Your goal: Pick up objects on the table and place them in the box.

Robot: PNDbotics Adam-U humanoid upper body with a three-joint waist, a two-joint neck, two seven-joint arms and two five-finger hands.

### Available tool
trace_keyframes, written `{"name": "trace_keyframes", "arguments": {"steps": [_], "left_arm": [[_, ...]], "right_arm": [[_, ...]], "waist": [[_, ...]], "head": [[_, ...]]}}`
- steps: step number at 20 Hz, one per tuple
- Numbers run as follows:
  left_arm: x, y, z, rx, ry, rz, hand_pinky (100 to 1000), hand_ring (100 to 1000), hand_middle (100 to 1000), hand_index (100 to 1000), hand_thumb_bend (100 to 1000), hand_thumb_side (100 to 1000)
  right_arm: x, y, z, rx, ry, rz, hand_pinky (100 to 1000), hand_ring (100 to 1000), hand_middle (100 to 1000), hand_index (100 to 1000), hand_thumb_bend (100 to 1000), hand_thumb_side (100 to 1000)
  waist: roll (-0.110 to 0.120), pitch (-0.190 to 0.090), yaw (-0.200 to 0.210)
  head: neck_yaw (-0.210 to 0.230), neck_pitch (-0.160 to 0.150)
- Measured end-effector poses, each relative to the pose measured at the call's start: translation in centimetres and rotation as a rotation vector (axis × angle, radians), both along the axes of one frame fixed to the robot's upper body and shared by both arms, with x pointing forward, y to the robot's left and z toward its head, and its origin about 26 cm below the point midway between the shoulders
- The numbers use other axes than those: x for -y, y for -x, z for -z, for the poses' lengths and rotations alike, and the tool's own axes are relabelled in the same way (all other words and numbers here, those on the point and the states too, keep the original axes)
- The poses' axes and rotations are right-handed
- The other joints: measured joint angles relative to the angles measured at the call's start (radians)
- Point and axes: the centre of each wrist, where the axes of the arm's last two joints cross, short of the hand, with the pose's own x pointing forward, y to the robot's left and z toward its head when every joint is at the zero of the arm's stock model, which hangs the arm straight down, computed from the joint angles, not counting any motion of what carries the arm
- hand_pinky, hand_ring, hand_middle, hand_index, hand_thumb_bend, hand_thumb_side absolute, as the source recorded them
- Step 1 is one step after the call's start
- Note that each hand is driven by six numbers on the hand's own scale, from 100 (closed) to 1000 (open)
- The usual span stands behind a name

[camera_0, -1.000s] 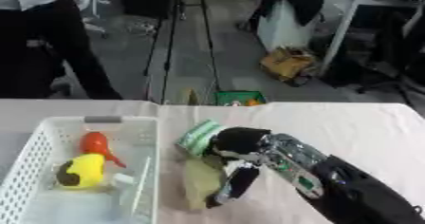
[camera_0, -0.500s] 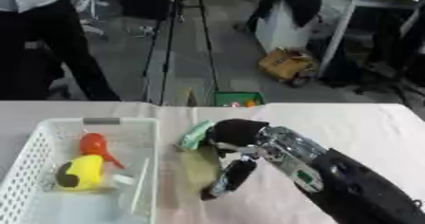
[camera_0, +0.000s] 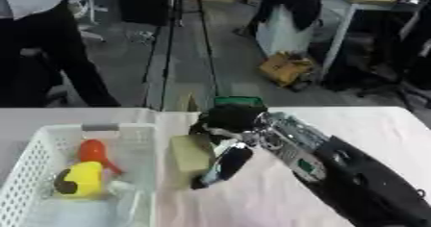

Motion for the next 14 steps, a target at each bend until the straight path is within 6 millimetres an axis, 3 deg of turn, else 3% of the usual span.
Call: {"name": "trace_keyframes", "arguments": {"steps": [7, 14], "left_arm": [[0.1, 0.0, 0.0, -0.004, 0.001, 0.009, 958, 933, 1000, 920, 100, 1000], [0.5, -0.2, -0.5, 0.010, -0.002, 0.031, 958, 933, 1000, 920, 100, 1000]], "right_arm": [[-1.1, 0.2, -2.6, 0.052, -0.016, -0.015, 854, 602, 294, 458, 281, 723], [-1.4, -0.6, -4.8, 0.090, -0.033, 0.001, 845, 586, 280, 444, 283, 712]], "waist": [[-0.009, -0.006, 0.024], [-0.035, -0.006, 0.065]], "head": [[-0.015, 0.012], [-0.022, 0.061]]}}
